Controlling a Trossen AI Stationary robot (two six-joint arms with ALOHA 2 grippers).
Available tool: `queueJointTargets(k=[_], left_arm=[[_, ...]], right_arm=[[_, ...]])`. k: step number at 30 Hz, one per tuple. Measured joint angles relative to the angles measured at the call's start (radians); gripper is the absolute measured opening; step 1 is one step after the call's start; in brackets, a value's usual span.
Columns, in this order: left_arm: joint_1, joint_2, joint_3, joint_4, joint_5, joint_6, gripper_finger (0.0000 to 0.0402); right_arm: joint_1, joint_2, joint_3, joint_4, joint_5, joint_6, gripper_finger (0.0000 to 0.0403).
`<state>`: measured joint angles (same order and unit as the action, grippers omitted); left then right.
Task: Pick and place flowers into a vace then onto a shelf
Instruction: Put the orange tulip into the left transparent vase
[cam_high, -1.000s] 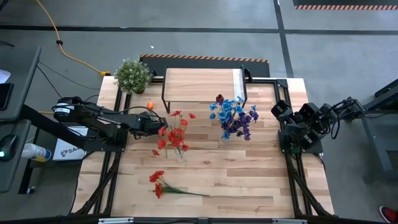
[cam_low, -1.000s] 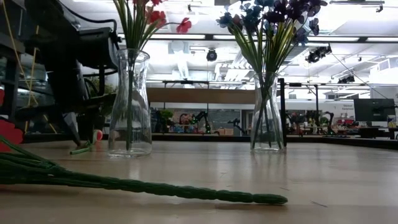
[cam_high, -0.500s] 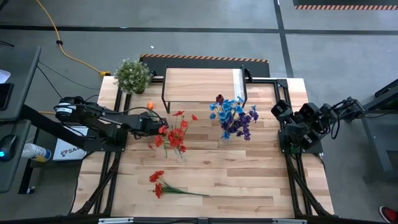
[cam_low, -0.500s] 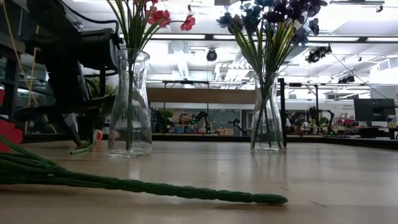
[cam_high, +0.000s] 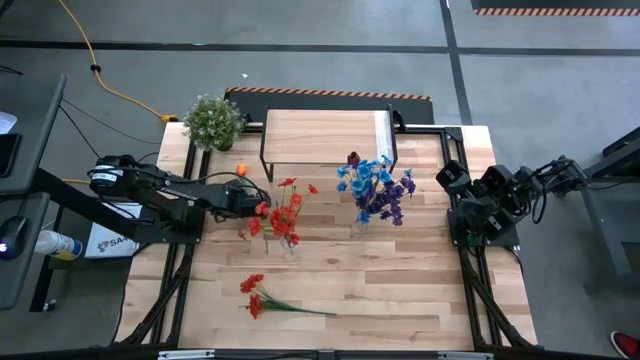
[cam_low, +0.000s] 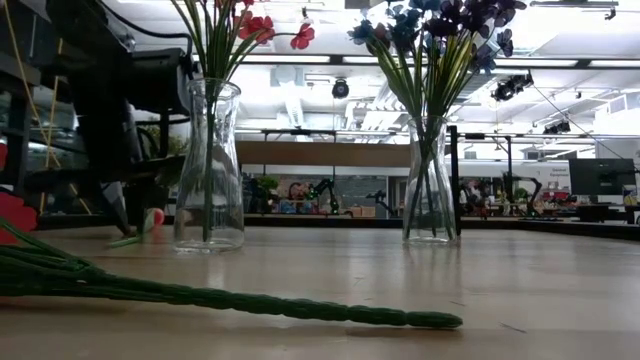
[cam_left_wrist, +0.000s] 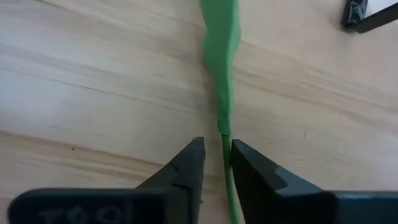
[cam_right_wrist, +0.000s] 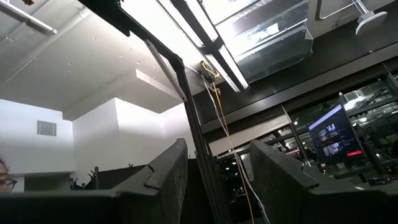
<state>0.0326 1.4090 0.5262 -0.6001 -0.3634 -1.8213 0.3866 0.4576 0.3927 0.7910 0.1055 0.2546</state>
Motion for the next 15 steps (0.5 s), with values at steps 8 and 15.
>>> queueJointTargets(k=[8,15], left_arm=[[0.0,0.001,0.0,-0.007,-0.005,0.061,0.0037],[0.0,0.001,0.001,-0.016,-0.004,0.055,0.0031]], right_arm=[[0.0,0.0,0.0,0.0,0.0,0.0,0.0165],[0.0,0.0,0.0,0.0,0.0,0.0,0.0165]])
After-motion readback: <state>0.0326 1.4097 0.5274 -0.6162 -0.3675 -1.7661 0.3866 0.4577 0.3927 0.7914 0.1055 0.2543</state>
